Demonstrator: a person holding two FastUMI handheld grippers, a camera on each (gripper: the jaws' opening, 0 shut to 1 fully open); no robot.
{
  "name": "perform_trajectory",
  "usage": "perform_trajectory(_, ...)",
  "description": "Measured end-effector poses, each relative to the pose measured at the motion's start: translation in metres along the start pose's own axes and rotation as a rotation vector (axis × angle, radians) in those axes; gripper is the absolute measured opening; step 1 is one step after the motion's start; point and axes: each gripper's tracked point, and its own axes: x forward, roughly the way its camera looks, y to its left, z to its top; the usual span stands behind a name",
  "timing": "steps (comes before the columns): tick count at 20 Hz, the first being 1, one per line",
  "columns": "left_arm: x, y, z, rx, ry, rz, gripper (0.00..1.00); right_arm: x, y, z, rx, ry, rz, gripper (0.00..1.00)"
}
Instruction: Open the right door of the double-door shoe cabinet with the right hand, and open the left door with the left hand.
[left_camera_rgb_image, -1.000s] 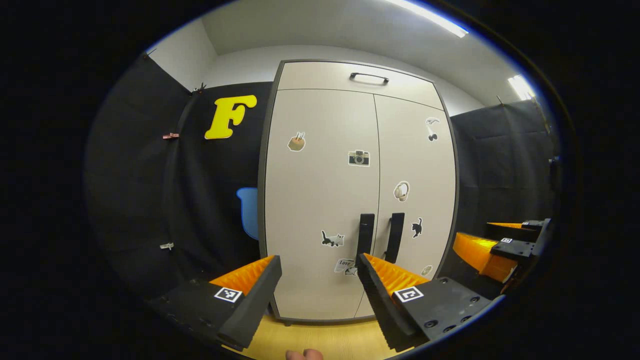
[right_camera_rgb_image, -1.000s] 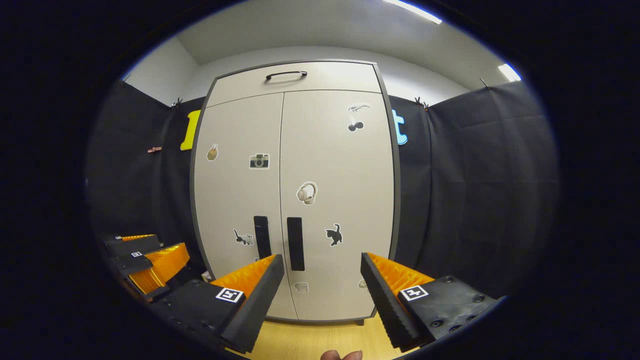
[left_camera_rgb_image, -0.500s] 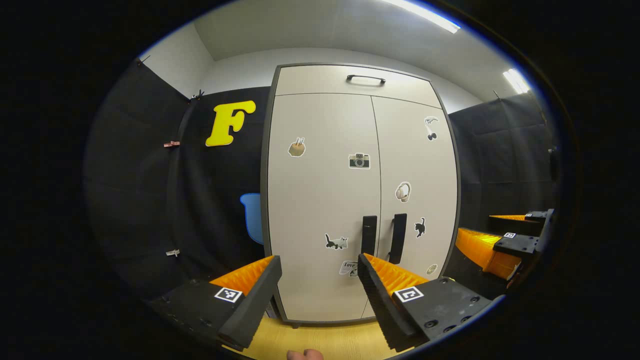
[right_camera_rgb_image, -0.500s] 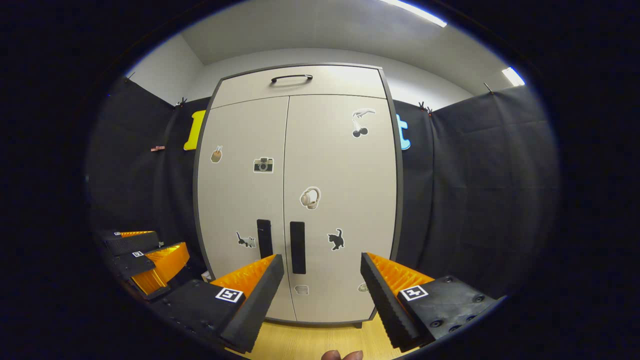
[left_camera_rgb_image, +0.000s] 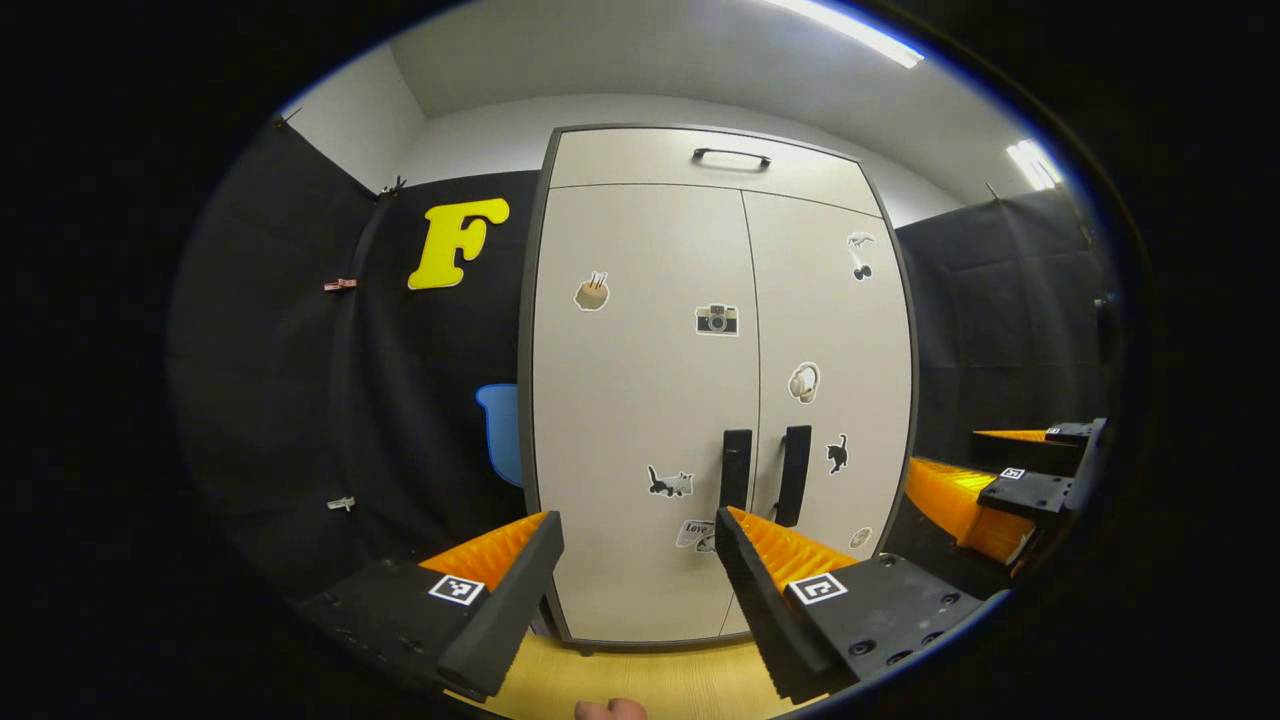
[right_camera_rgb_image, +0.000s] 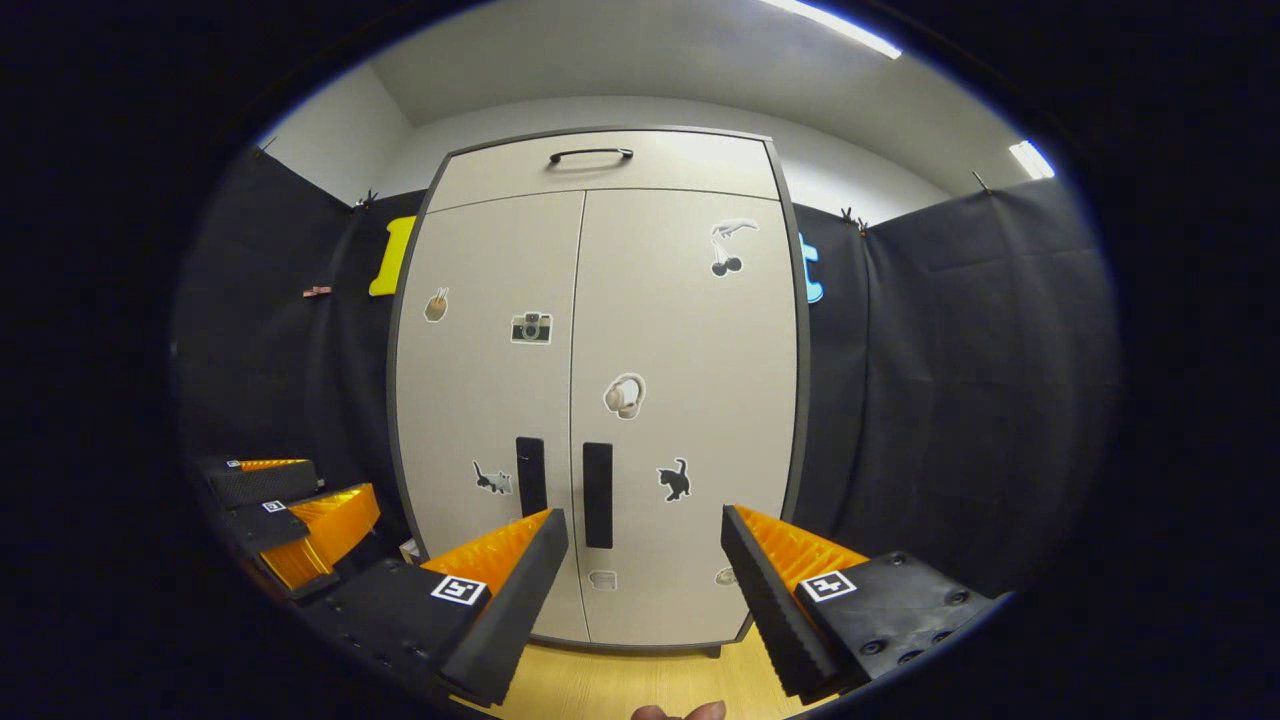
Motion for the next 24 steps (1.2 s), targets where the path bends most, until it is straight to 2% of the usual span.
perform_trajectory(9,0.004,0.002,-0.003,0.003,0.008,-0.003,0.95,0.007,0.004,-0.001,0.014,0.000,0.007,0.97)
perform_trajectory(17,0.007,0.007,-0.014,0.029,0.029,0.018,0.95,0.033,0.017,-0.008,0.022,0.001,0.038,0.98)
perform_trajectory(21,0.005,0.008,-0.022,0.036,0.046,0.034,0.95,0.050,0.012,-0.011,0.056,-0.005,0.028,0.97)
perform_trajectory(24,0.001,0.007,-0.025,0.032,0.049,0.040,0.95,0.064,0.001,-0.010,0.038,-0.021,0.006,0.97)
